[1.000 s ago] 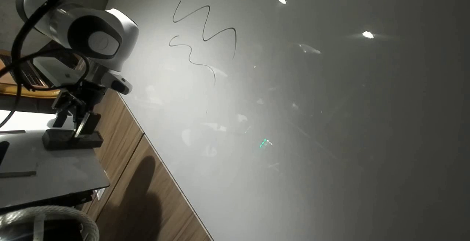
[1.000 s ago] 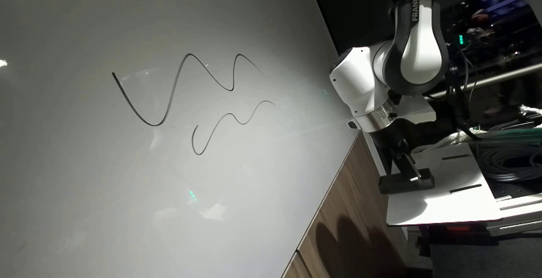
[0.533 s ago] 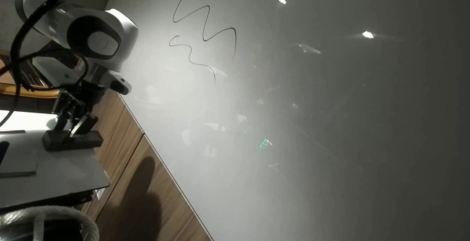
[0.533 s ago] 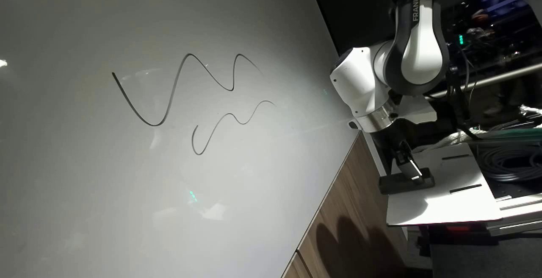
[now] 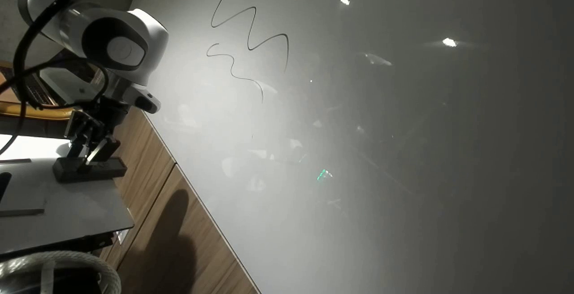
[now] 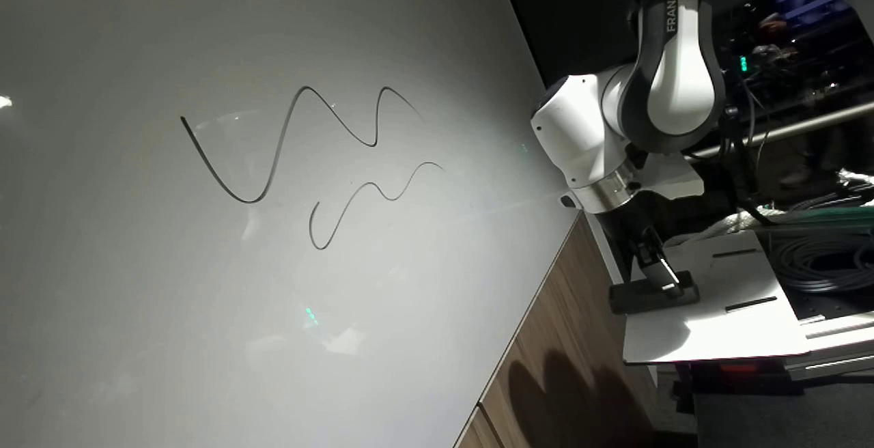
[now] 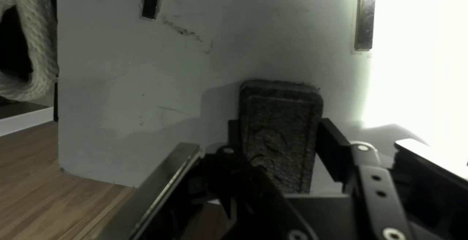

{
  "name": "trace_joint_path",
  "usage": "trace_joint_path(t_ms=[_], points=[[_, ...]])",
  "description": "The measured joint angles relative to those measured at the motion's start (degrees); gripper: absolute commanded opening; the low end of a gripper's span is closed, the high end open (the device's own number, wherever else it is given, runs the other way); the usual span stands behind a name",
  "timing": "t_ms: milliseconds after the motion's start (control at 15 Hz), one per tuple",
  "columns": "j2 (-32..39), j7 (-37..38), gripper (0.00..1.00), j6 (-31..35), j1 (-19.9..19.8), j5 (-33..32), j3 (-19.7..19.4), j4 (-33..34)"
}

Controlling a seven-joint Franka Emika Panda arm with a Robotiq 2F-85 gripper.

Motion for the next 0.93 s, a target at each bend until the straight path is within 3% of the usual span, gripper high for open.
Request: trace_joint_path(t_ms=[933], points=[[-2.53,0.15,0.28,-2.87,0.28,0.01,1.46,0.15]])
